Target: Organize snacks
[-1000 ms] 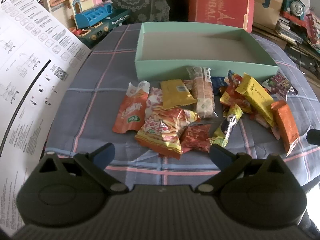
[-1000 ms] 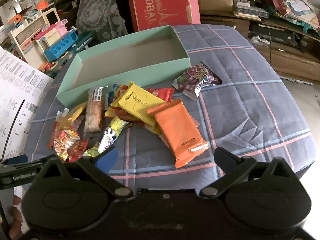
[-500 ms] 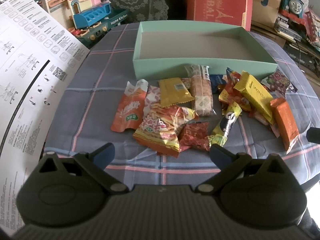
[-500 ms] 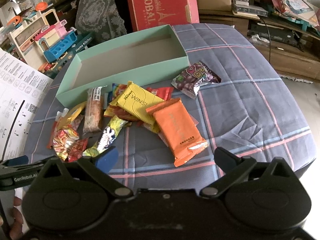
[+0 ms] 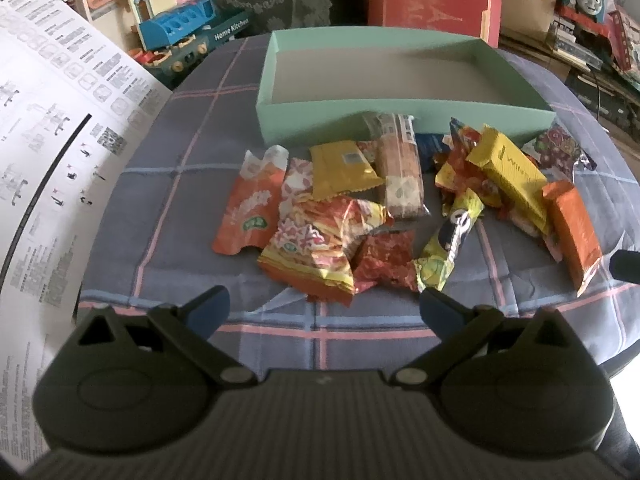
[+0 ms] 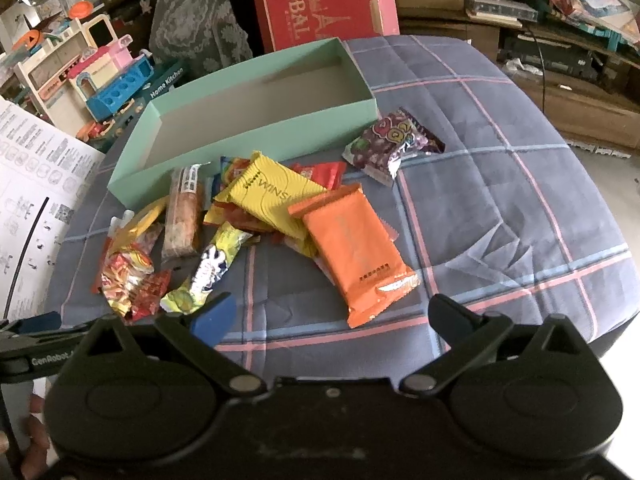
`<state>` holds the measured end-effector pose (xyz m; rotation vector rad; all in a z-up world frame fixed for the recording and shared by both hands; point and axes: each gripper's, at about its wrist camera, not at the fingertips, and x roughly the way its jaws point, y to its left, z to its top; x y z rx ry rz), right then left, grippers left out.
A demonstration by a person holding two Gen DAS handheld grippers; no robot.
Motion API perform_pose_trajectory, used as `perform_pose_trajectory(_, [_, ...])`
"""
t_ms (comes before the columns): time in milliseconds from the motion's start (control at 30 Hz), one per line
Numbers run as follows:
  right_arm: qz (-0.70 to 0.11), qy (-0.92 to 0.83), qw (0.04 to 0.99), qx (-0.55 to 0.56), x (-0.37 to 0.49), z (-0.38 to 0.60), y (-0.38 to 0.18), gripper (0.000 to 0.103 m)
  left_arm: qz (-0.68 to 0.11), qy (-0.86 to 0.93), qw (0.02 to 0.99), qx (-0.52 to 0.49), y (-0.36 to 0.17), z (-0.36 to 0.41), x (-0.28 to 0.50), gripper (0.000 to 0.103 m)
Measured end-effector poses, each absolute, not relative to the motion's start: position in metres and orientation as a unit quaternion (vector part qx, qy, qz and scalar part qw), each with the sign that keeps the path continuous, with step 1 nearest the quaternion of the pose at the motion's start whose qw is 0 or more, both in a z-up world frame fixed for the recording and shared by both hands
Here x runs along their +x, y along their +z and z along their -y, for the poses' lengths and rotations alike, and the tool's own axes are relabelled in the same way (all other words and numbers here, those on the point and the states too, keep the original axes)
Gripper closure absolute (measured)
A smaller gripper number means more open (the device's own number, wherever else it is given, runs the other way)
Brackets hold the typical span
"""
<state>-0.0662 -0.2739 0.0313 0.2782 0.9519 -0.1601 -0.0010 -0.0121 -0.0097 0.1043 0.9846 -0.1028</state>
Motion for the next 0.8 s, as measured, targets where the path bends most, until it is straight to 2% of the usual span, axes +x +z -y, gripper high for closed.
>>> perform_pose_trajectory(733, [-0.423, -0.025, 0.9, 0.105, -0.022, 0.308, -0.006, 0.0, -0.495, -0.111, 0.857, 0.093, -0.028, 0.06, 0.025, 0.0])
perform_pose_trajectory(767, [-0.424, -0.025, 0.9, 0.096, -0.019, 0.306, -0.01, 0.003, -0.495, -0.114, 0.856, 0.096, -0.028, 0.063, 0.027, 0.0])
perform_pose_trajectory(800, [-0.426, -0.025, 0.9, 0.09, -0.017, 0.306, -0.013, 0.009, -0.495, -0.117, 0.855, 0.099, -0.028, 0.066, 0.029, 0.0])
